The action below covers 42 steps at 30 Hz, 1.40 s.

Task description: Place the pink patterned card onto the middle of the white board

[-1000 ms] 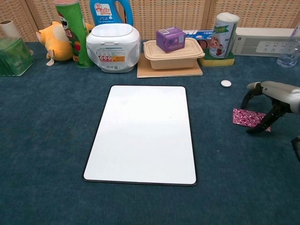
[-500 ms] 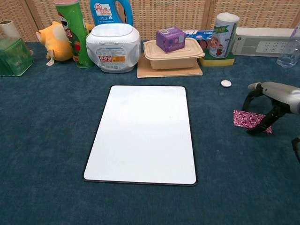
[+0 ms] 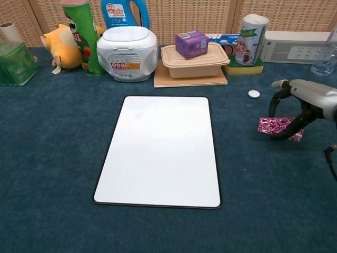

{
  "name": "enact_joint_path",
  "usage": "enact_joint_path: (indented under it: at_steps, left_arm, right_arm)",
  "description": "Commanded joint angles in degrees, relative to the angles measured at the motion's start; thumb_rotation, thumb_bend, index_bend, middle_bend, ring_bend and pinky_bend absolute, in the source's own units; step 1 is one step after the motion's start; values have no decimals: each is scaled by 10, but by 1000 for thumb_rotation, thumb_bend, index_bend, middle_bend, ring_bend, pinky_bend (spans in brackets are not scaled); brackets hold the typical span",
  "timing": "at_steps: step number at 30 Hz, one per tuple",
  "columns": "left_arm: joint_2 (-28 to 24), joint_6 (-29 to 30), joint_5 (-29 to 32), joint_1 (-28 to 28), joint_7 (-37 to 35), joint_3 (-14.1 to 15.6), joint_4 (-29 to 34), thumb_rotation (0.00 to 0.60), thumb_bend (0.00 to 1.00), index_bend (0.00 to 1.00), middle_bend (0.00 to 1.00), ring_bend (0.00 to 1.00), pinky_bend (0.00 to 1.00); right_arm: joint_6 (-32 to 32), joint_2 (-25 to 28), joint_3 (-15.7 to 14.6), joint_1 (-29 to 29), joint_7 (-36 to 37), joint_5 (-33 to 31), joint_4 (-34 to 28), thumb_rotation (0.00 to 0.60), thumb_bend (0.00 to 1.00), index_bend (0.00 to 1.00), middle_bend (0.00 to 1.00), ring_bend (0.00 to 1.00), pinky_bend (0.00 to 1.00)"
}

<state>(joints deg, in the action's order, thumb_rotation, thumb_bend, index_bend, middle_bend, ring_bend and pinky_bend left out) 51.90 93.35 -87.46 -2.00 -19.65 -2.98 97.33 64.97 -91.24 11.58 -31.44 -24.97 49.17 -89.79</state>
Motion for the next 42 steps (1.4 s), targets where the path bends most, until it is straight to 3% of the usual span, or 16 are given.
enact_joint_path:
  at_steps: [1, 13, 26, 29, 34, 36, 42]
  left_arm:
    - [0, 0, -1, 0, 0, 0, 0, 600, 93, 0, 0, 0, 0]
    - [-1, 0, -3, 0, -5, 2, -2, 600, 93, 0, 0, 0, 0]
    - [-6, -8, 0, 2, -31, 2, -12, 600, 93, 0, 0, 0, 0]
    - [-5, -10, 0, 4, -31, 2, -14, 600, 93, 0, 0, 0, 0]
    - [-6, -16, 2, 8, -36, 0, -19, 600, 93, 0, 0, 0, 0]
    - [-6, -17, 2, 9, -39, 0, -20, 600, 93, 0, 0, 0, 0]
    - [-7, -13, 1, 7, -47, 0, -23, 600, 93, 0, 0, 0, 0]
  right_arm:
    - [5, 8, 3, -9, -13, 17, -34, 600, 267, 494, 32, 0, 0]
    - [-21, -31, 48, -99, -116, -42, -93, 600, 268, 494, 32, 0, 1]
    - [-36, -138, 85, -212, -208, -161, 2, 600, 268, 467, 32, 0, 5]
    - [-43, -152, 90, -221, -202, -187, 19, 600, 267, 398, 30, 0, 5]
    - [-47, -157, 88, -228, -193, -195, 28, 600, 185, 106, 9, 0, 5]
    - [-45, -153, 91, -229, -187, -190, 24, 600, 160, 50, 6, 0, 5]
    - [-32, -128, 90, -225, -173, -172, 4, 600, 148, 50, 6, 0, 5]
